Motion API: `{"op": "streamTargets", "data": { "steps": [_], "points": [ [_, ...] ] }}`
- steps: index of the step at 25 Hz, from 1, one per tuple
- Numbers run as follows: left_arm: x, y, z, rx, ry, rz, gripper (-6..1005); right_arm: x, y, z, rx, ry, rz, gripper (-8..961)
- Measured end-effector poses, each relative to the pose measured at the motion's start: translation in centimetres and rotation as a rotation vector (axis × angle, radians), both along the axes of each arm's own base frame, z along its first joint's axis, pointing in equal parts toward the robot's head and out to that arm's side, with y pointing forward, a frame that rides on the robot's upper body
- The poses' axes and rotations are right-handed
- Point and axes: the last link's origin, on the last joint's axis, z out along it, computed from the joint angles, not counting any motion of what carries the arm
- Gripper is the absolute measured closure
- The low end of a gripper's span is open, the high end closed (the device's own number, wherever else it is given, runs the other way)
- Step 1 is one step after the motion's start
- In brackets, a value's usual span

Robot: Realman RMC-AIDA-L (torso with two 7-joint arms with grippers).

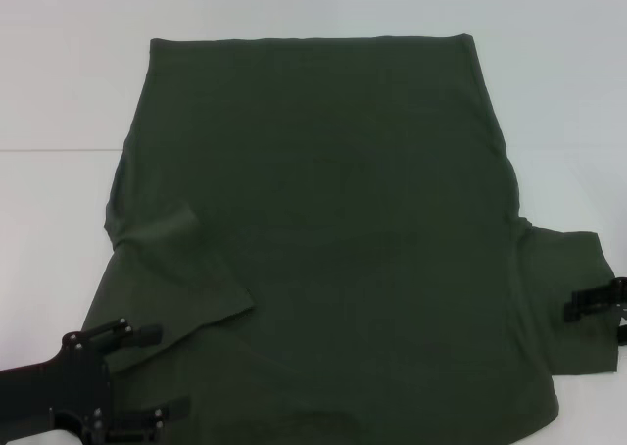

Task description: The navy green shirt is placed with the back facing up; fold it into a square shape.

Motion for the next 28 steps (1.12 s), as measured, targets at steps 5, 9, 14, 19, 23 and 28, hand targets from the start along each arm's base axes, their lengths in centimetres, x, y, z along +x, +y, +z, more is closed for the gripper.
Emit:
{"op": "streamTargets", "data": {
  "steps": [5, 9, 14, 19, 23, 28],
  "points": [
    [0.0, 0.0, 0.0, 0.0, 0.0, 0.0, 62, -0.08, 0.03, -0.3, -0.007, 0.003, 0.001, 93],
    [0.0, 0.0, 0.0, 0.0, 0.0, 0.0, 62, -0.21, 0.09, -0.46, -0.01, 0.005, 0.004, 94],
    [0.0, 0.01, 0.01, 0.001, 0.0, 0.0, 62, -0.66, 0.35, -0.58, -0.002, 0.029, 0.02, 96],
    [0.07, 0.08, 0.01, 0.001, -0.001, -0.002, 62, -0.78, 0.4, -0.62, 0.001, 0.06, 0.028, 98],
    [0.07, 0.1, 0.01, 0.002, -0.001, -0.002, 62, -0.55, 0.38, -0.61, -0.001, 0.053, 0.023, 99],
    [0.07, 0.19, 0.02, 0.004, 0.002, -0.001, 62, -0.26, 0.43, -0.04, 0.005, 0.04, 0.022, 101]
  ]
}}
